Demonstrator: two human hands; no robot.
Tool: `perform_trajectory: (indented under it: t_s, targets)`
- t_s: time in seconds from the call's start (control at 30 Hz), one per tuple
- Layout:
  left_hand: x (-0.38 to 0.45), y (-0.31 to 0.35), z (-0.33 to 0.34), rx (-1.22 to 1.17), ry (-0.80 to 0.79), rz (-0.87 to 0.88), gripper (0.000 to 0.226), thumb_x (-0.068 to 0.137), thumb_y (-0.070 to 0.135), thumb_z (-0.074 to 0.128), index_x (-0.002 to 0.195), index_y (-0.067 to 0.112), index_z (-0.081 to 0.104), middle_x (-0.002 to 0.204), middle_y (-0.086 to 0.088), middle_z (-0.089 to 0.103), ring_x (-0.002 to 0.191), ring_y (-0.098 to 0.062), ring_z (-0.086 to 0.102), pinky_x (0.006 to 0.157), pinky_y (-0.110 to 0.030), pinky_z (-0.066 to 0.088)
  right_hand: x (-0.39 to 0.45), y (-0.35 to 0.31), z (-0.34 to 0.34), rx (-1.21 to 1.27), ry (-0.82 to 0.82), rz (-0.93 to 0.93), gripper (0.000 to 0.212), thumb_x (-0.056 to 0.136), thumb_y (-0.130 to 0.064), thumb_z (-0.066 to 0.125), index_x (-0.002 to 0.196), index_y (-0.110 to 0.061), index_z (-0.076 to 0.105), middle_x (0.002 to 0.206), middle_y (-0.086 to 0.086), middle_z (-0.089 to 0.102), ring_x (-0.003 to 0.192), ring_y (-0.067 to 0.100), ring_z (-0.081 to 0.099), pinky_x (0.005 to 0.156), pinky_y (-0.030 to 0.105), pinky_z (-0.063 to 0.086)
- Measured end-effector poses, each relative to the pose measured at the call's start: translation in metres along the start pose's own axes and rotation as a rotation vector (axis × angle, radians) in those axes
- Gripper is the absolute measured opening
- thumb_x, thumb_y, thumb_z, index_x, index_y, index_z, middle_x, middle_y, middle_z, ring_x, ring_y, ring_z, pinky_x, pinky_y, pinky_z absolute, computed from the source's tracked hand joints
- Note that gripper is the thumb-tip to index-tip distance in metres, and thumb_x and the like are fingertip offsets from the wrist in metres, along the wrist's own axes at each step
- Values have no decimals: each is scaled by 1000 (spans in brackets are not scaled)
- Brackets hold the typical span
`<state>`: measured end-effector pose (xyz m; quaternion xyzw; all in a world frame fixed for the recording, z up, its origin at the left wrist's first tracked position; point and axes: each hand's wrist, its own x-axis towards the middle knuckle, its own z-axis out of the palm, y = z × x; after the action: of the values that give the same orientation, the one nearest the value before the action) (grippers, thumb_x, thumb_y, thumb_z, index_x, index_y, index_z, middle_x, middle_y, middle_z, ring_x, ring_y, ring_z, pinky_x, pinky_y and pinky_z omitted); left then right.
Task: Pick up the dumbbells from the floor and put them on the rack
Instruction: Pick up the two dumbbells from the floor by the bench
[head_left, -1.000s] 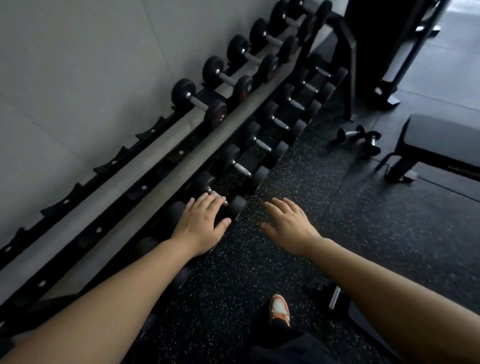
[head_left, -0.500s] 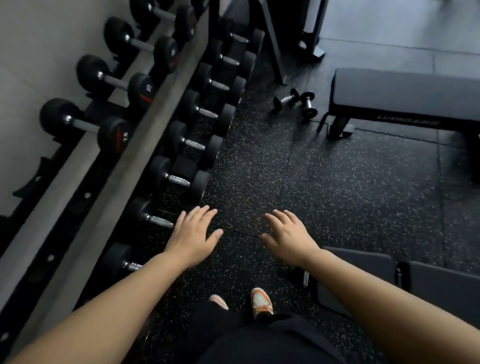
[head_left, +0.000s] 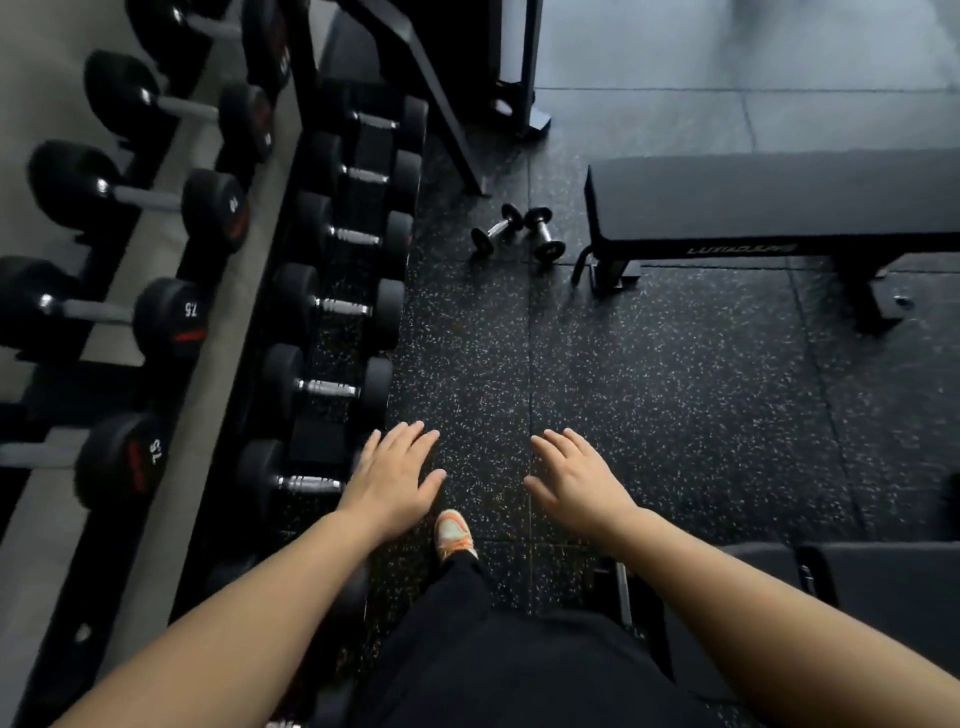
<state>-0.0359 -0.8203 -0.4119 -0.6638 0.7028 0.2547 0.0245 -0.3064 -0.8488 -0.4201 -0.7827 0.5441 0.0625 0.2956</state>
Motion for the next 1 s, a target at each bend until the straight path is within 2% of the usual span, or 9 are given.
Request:
perform_trajectory:
  t_s: [0.23, 0.4, 0.57, 1.0]
  targets:
    - [125, -28, -54, 19, -61, 102, 63, 95, 50, 39, 151, 22, 31, 160, -4, 28, 148, -20, 15, 121, -41, 2, 98, -3, -56, 13, 89, 74, 65, 99, -45, 48, 151, -8, 37, 158, 15, 37, 147, 33, 25, 121, 35, 5]
    - [210, -24, -81, 27, -72, 144, 62, 95, 49, 39, 150, 21, 33, 158, -6, 30, 147, -21, 18, 121, -43, 5, 166, 24, -96, 19, 122, 116, 64, 99, -46, 47, 149, -7, 40, 156, 17, 39, 146, 31, 27, 122, 37, 8]
    - [308, -13, -105, 27, -89, 95, 60, 97, 47, 40, 151, 21, 32, 159, -5, 29, 147, -21, 17, 121, -42, 5, 246, 69, -135, -4, 95, 111, 63, 99, -47, 45, 149, -10, 40, 156, 15, 39, 146, 30, 29, 121, 41, 14]
    - [560, 22, -182, -51, -115, -53, 57, 96, 39, 49, 147, 16, 37, 155, -9, 36, 144, -23, 27, 118, -44, 18, 456, 164, -263, 115, 10, 161, 55, 96, -33, 53, 145, -9, 44, 149, 15, 46, 136, 33, 38, 114, 41, 28]
